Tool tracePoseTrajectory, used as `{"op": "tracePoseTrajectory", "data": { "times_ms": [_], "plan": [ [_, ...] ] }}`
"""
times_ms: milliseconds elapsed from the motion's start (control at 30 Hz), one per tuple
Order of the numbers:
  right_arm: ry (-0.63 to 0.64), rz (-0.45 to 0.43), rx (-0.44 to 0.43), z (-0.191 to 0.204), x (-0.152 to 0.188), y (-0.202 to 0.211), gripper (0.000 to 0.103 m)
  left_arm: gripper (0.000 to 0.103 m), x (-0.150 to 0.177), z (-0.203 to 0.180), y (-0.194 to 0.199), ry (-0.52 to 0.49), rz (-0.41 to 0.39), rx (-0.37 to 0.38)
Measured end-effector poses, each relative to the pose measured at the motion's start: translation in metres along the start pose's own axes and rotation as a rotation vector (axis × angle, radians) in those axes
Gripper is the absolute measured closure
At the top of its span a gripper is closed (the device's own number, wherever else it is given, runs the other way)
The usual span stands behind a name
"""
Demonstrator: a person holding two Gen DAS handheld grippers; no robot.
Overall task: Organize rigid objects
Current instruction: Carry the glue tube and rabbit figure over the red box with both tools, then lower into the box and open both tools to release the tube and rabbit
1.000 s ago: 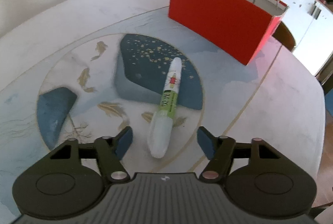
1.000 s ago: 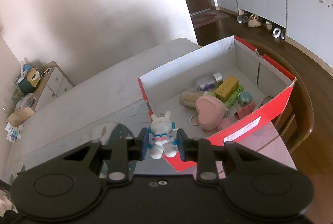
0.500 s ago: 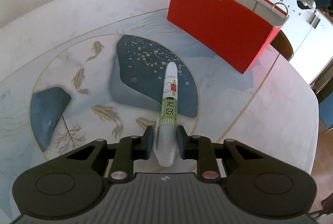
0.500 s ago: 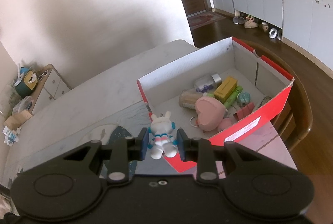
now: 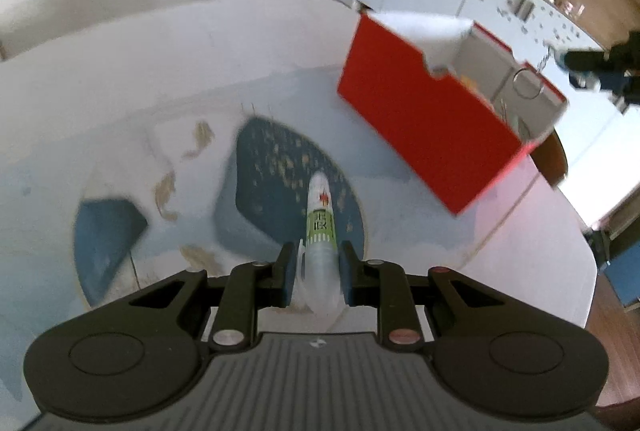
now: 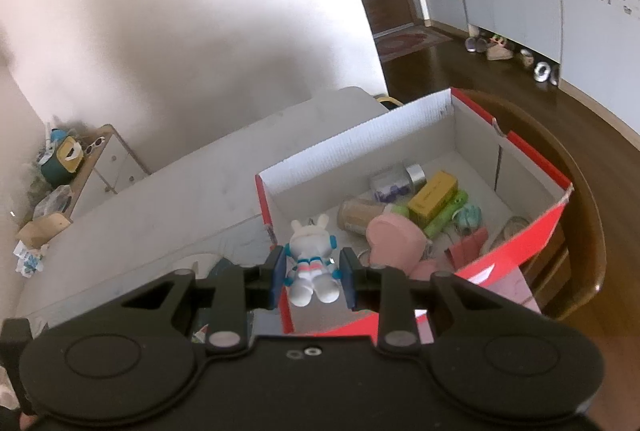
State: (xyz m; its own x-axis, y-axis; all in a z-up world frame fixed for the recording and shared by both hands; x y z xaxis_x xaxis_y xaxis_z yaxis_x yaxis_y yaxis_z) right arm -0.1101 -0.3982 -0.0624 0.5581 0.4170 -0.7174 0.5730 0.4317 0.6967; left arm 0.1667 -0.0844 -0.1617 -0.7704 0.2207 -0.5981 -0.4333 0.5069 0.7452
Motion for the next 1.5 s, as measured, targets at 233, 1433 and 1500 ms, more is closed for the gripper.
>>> {"op": "tracePoseTrajectory", "data": {
  "times_ms": [233, 1433, 1500],
  "plan": [
    [0.017, 0.005, -0.044, -0.023, -0.015, -0.007, 0.075, 0.081, -0.032, -0.017, 0.008, 0.008, -0.070, -0.081],
    [0.071, 0.051, 0.014, -0.120, -0.040, -0.067, 0.078, 0.081, -0.190, -0.162, -0.003, -0.138, -0.231, -0.011],
    [0.076, 0.059, 0.013, -0.121, -0.038, -0.072, 0.081, 0.081, -0.190, -0.165, -0.018, -0.144, -0.196, -0.010]
  ]
}}
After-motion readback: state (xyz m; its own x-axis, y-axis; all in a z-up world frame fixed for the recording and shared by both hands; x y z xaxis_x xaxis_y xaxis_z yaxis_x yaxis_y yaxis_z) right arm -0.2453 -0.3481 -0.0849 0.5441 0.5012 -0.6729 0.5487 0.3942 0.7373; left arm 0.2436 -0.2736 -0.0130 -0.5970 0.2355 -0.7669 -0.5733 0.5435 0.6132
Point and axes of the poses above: each gripper's, at about its wrist camera, not at the fingertips, and y roughly against the way its jaws point, z to its left, x to its underside, the point moved 7 cm from there along -y, roughly the way its jaws point, and after that the axes turned 8 degrees about x, right-handed, at the moved point
